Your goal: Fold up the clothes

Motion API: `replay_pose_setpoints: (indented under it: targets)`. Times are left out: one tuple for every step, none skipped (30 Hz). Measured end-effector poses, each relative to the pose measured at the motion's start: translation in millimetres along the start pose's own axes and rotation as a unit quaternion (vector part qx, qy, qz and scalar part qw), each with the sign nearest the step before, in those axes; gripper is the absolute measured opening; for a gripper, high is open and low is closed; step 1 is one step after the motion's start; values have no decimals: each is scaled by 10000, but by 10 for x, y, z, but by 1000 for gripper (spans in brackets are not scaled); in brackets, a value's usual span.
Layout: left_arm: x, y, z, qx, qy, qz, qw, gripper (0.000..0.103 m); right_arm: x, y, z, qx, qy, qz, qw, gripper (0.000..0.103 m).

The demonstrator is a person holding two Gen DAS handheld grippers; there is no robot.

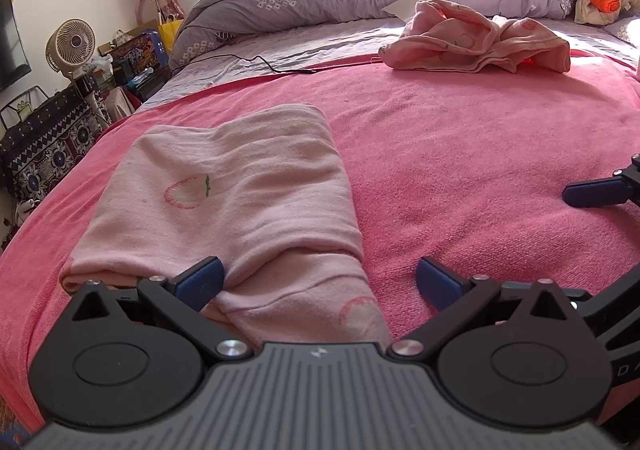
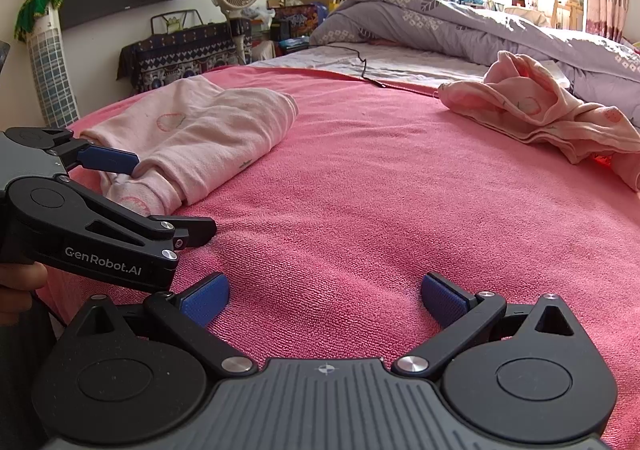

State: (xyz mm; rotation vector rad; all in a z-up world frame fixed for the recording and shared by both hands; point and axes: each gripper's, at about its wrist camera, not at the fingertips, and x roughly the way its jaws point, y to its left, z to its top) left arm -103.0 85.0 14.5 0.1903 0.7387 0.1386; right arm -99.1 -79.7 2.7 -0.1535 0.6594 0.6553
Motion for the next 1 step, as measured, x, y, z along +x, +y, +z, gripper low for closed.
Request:
replay_pose_setpoints:
  targets:
    - [2, -4, 2, 8, 1, 4, 10000, 103, 0, 2, -2, -1, -3, -1, 10000, 103]
